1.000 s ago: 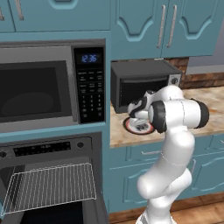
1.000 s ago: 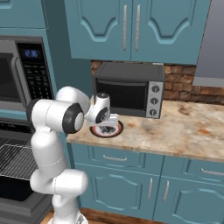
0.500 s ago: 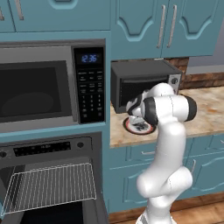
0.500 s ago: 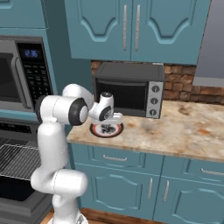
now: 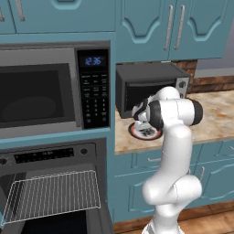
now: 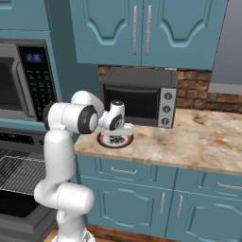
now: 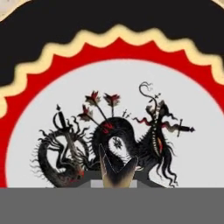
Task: Take the fish from the oven and place it on the plate on the counter.
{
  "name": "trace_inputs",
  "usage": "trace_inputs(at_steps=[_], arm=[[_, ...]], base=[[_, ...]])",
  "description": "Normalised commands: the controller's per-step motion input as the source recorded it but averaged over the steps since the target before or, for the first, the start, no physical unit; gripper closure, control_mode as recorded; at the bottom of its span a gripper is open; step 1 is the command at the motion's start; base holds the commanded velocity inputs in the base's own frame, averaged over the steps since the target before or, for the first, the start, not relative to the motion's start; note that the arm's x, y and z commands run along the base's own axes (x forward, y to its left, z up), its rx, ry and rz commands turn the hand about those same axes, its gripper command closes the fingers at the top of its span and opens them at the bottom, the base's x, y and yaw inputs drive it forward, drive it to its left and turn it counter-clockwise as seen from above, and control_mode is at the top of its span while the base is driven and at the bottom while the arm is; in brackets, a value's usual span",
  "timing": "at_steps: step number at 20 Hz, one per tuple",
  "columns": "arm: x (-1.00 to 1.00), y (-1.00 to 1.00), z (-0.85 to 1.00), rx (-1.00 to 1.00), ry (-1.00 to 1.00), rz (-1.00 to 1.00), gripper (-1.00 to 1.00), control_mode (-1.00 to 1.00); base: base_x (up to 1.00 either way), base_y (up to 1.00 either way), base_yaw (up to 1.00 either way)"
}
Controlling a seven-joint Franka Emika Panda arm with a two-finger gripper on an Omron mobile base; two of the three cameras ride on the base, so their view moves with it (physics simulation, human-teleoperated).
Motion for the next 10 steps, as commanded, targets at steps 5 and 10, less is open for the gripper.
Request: trace_inputs(at_steps=[5, 10], arm=[[0.0, 0.0, 0.07, 0.0, 0.01, 0.0, -1.0, -1.0], [-0.29, -0.21, 0.5, 0.01, 0.0, 0.0, -1.0, -1.0]], base=[[0.0, 0.0, 0.0], [0.0, 0.0, 0.0]])
